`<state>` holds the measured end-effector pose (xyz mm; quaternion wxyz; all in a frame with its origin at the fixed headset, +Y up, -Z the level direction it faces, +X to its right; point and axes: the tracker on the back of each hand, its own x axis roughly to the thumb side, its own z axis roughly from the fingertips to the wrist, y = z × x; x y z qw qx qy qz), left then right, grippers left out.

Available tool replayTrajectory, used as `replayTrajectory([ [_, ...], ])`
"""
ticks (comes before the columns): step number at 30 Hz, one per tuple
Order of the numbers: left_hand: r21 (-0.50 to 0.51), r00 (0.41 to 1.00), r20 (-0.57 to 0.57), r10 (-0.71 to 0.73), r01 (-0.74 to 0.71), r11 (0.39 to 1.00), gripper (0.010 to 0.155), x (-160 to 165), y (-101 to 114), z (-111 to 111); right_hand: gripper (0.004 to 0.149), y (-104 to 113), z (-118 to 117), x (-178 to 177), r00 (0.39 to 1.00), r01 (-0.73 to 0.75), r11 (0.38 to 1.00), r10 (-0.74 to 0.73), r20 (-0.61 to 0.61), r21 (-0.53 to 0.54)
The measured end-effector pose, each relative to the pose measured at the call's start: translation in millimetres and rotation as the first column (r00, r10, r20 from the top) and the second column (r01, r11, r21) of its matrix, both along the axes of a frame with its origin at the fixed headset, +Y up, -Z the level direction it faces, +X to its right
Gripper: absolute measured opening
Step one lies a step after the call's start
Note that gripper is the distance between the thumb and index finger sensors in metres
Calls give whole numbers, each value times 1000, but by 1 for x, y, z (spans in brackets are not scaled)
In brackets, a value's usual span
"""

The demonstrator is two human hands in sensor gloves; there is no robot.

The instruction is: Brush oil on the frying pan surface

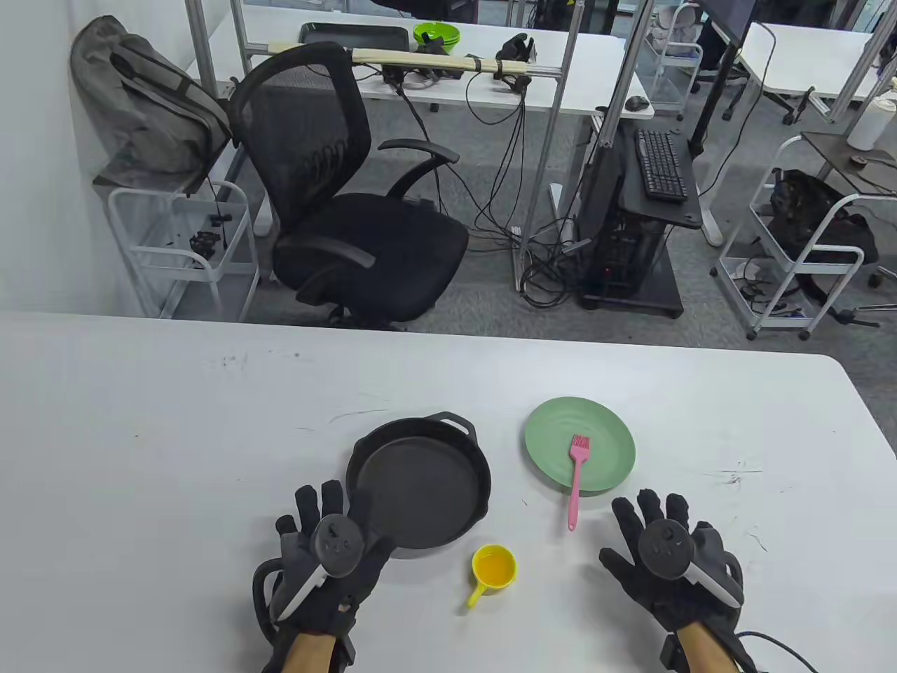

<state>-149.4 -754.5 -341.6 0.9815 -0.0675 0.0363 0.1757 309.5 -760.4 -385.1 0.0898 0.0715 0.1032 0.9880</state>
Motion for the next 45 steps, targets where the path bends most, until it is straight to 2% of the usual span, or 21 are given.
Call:
replayTrajectory([
  [14,20,1000,16,-6,5,1000,81,3,3,1,78,2,2,-1,1000,21,999,-21,-21,42],
  [18,34,1000,11,-8,7,999,80,2,6,2,77,8,1,-7,999,39,989,-33,-42,140],
  [23,52,1000,6,0,0,999,80,1,10,3,76,17,-18,-31,989,-51,975,80,-127,216],
  [27,51,1000,5,2,-3,999,80,1,10,3,75,13,-37,-50,972,-127,973,161,-169,195],
  [30,52,1000,3,2,-2,999,80,1,10,4,75,10,-50,-60,949,-221,944,266,-167,246],
  [37,57,1000,-3,4,-3,998,80,-1,10,3,70,-1,-71,-68,942,-231,942,279,-189,244],
  [45,55,1000,-14,26,-26,998,80,-4,10,4,54,-5,-75,-70,946,-175,934,248,-210,313],
])
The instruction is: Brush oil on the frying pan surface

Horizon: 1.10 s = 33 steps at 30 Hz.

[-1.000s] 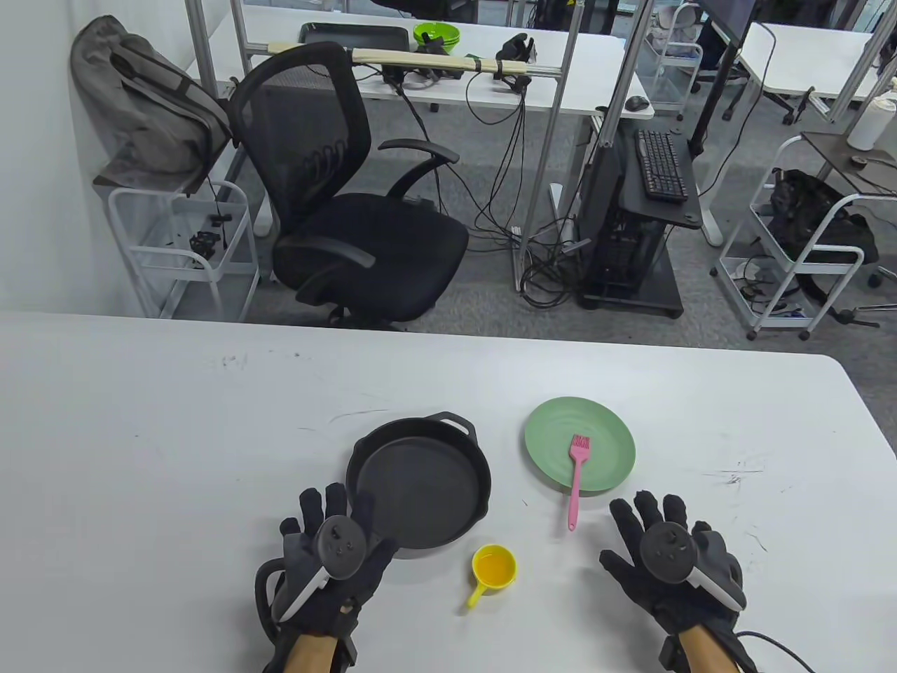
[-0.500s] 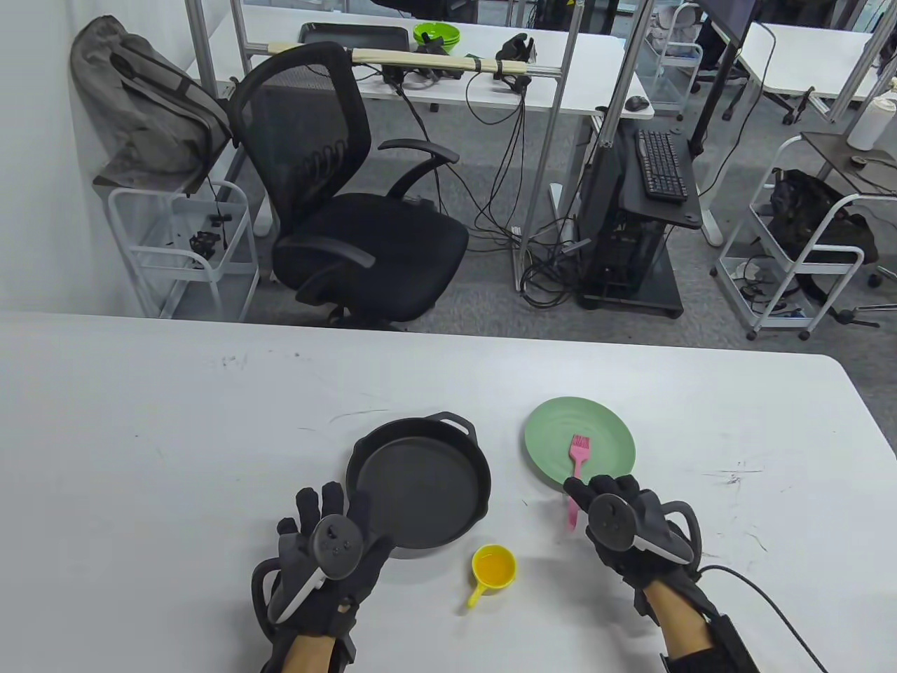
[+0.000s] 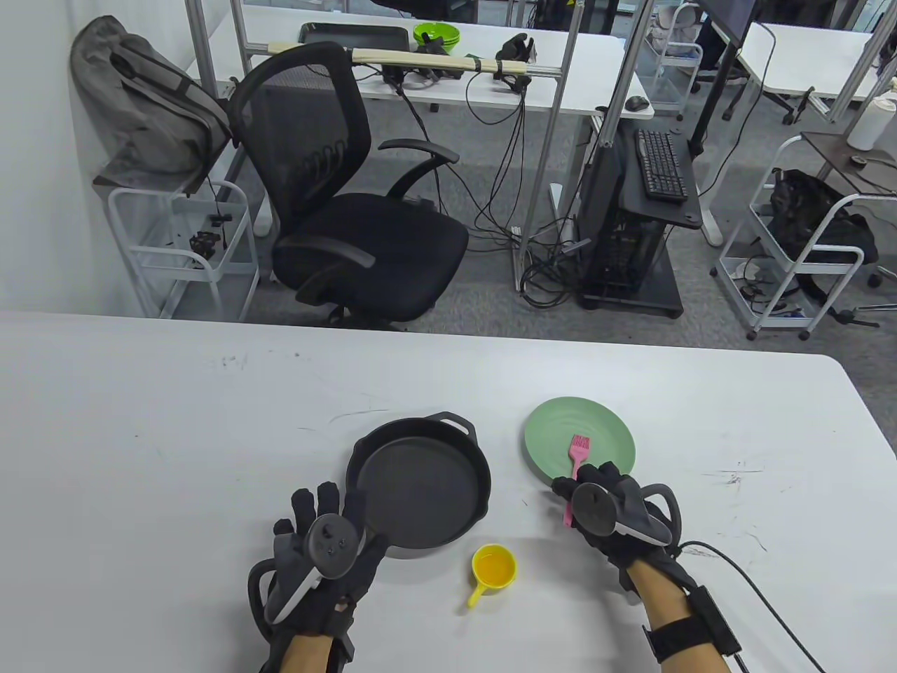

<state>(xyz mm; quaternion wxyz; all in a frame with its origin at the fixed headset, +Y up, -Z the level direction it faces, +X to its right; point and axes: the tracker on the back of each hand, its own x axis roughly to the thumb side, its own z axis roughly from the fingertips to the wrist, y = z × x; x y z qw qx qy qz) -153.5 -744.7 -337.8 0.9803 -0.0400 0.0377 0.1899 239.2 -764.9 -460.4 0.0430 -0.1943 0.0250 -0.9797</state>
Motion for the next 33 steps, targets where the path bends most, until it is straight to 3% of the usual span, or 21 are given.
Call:
replayTrajectory([
  [5,-8,1000,-4,-4,4,1000,80,-1,0,0,47,2,-2,-2,1000,-7,999,8,-18,43],
  [9,-17,1000,5,7,-7,1000,83,0,-1,0,40,10,-2,-2,998,-12,990,20,-55,144],
  [17,-16,1000,4,-9,9,1000,85,0,0,0,40,44,16,11,975,204,947,-174,-138,249],
  [23,-11,1000,5,-23,23,1000,90,2,0,-1,40,63,35,22,914,403,887,-378,-144,225],
  [27,0,998,-7,-61,61,998,93,6,1,-1,40,66,45,32,798,603,780,-592,-114,170],
  [31,-6,994,-25,-104,104,995,93,8,1,-1,39,61,57,42,588,808,583,-806,-68,83],
  [33,-9,994,-30,-109,109,994,92,8,1,-1,39,59,62,45,530,848,526,-846,-57,67],
])
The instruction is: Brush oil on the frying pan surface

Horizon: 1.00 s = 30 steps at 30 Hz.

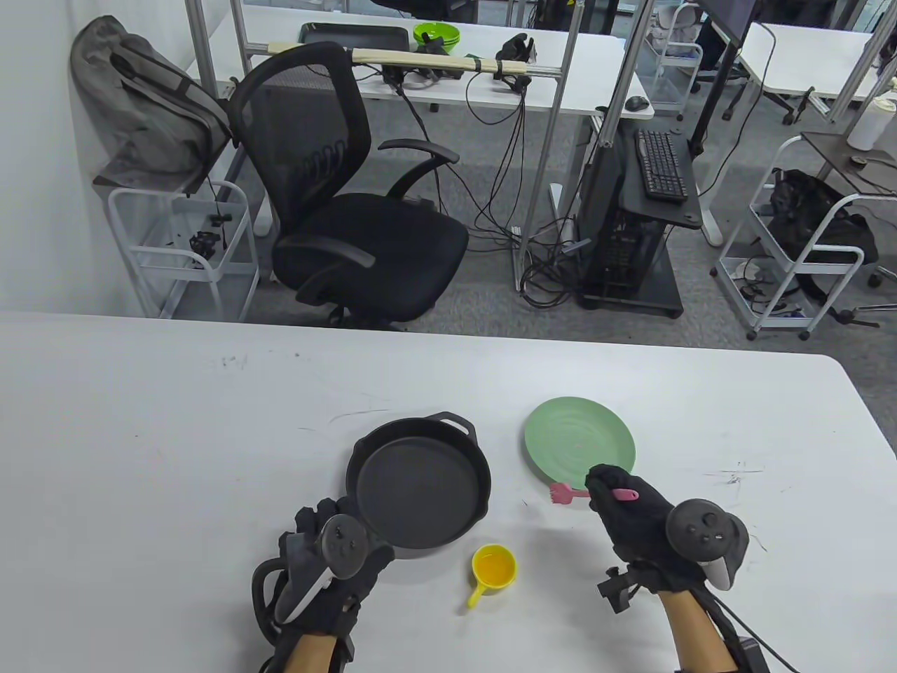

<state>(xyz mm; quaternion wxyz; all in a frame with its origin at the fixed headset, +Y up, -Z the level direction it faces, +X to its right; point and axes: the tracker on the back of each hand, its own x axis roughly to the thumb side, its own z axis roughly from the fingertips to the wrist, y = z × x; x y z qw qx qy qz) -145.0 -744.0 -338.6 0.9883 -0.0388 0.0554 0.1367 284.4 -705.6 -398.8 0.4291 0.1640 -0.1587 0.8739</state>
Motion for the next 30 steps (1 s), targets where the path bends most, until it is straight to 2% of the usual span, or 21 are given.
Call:
replayTrajectory([
  [8,-15,1000,16,-2,3,1000,91,4,-2,-1,39,-10,17,12,973,217,973,-222,-56,-80],
  [17,-82,999,12,-48,49,995,90,13,-11,-5,38,-10,25,15,966,222,969,-234,-112,-110],
  [21,-108,998,-19,-66,63,992,83,17,-18,-8,38,-11,25,14,965,214,970,-228,-128,-116],
  [25,-104,999,-32,-10,6,995,65,20,-26,-13,38,-12,25,14,964,209,971,-225,-139,-120],
  [30,-121,1000,-20,0,-2,993,64,23,-30,-16,38,-12,26,12,964,202,971,-220,-148,-127],
])
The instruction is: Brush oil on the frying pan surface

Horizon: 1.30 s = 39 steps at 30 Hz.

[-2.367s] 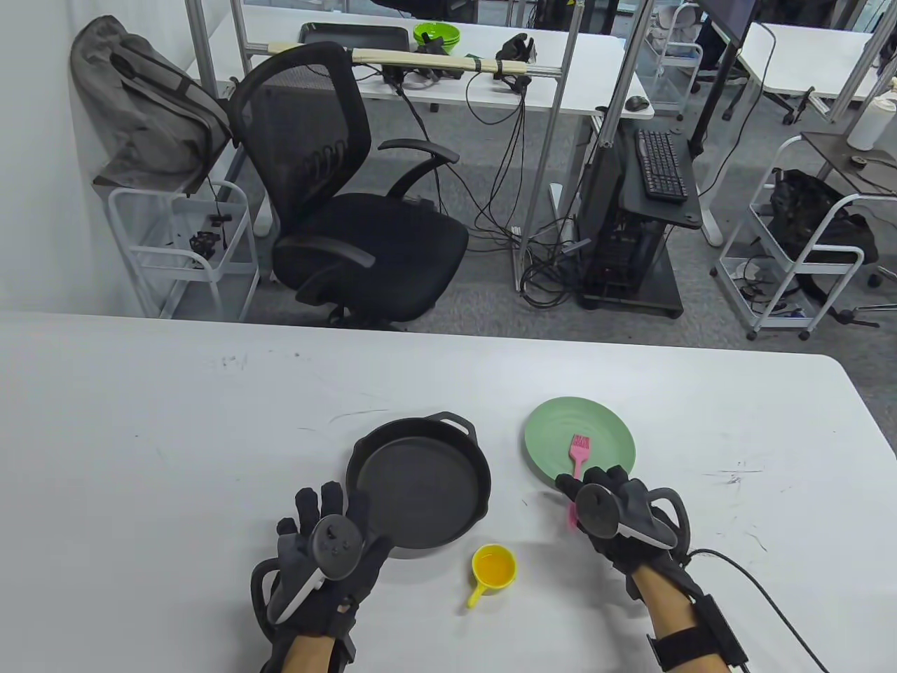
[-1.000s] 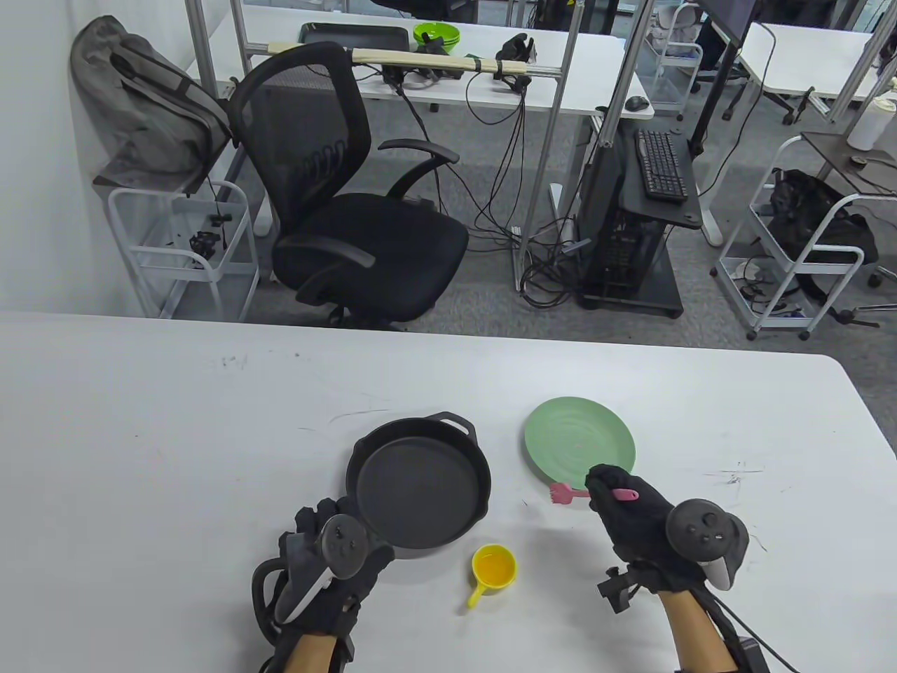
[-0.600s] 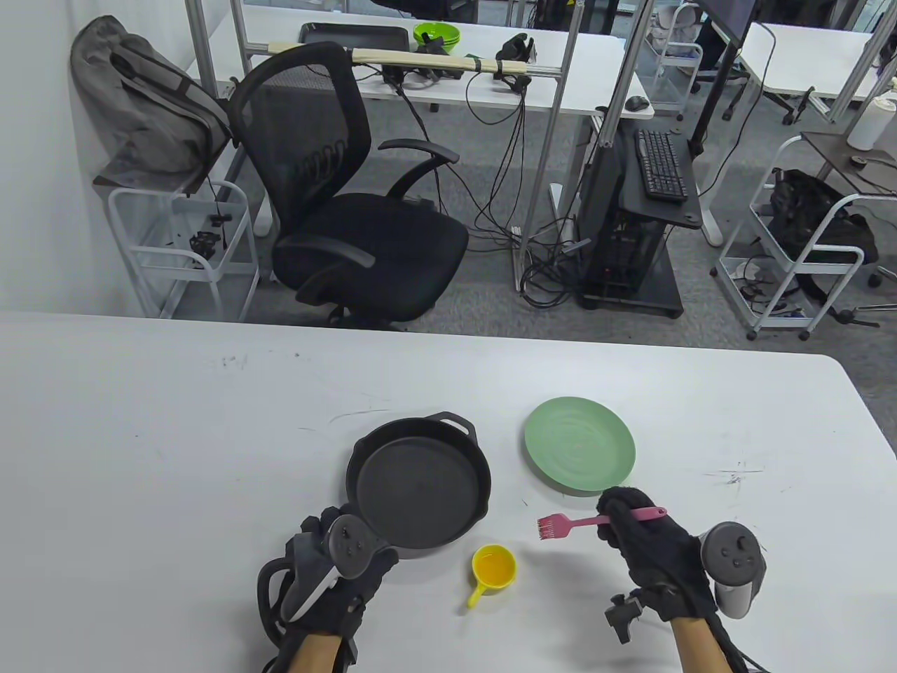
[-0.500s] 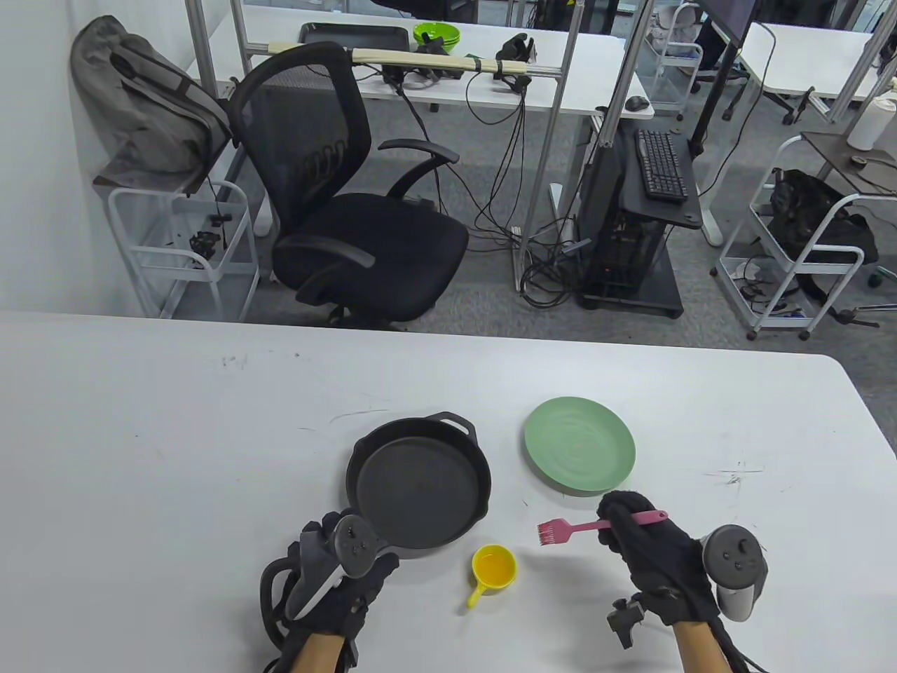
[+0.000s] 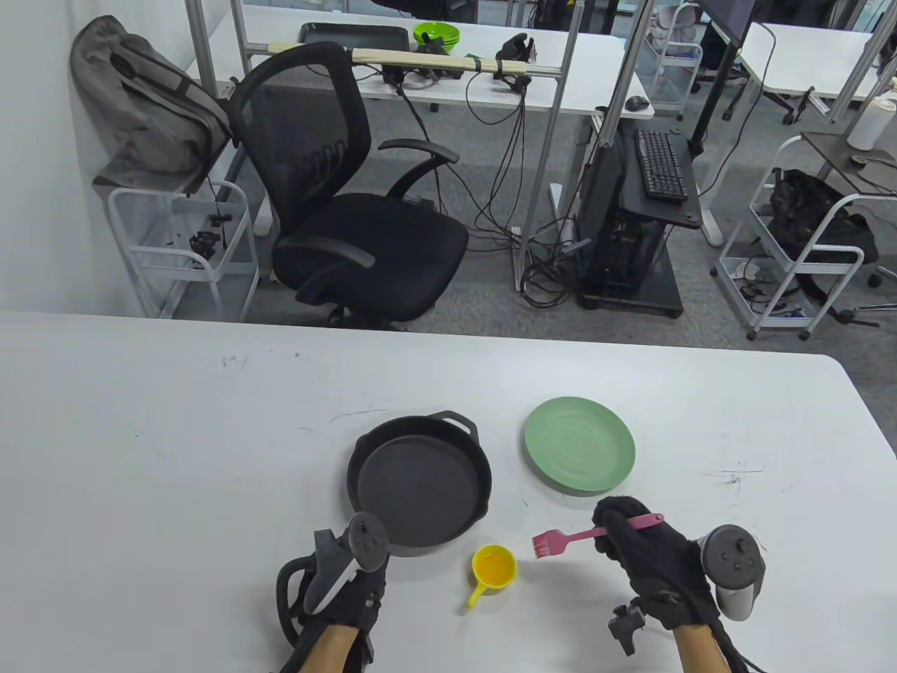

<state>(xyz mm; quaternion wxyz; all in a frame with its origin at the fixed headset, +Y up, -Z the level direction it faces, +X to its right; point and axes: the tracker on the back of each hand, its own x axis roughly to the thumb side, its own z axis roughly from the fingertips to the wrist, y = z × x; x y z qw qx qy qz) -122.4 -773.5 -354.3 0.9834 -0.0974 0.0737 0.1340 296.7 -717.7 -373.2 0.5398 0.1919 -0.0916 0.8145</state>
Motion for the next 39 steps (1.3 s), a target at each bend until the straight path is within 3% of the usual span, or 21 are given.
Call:
replayTrajectory([
  [6,135,995,-91,-40,52,990,62,1,10,4,38,0,0,-1,1000,7,1000,-7,0,-4],
  [17,251,995,-93,-37,59,966,61,-10,42,17,38,4,-9,-28,998,-63,997,62,-23,-46],
  [22,263,996,-72,-53,70,962,62,-7,45,19,38,2,-18,-48,994,-107,991,105,-35,-82],
  [29,248,996,-53,-70,81,965,62,-5,44,19,38,-20,-26,-59,990,-136,978,130,-49,-156],
  [39,241,996,-43,-77,85,967,62,-4,44,19,39,-24,-27,-67,976,-219,967,215,-45,-129],
])
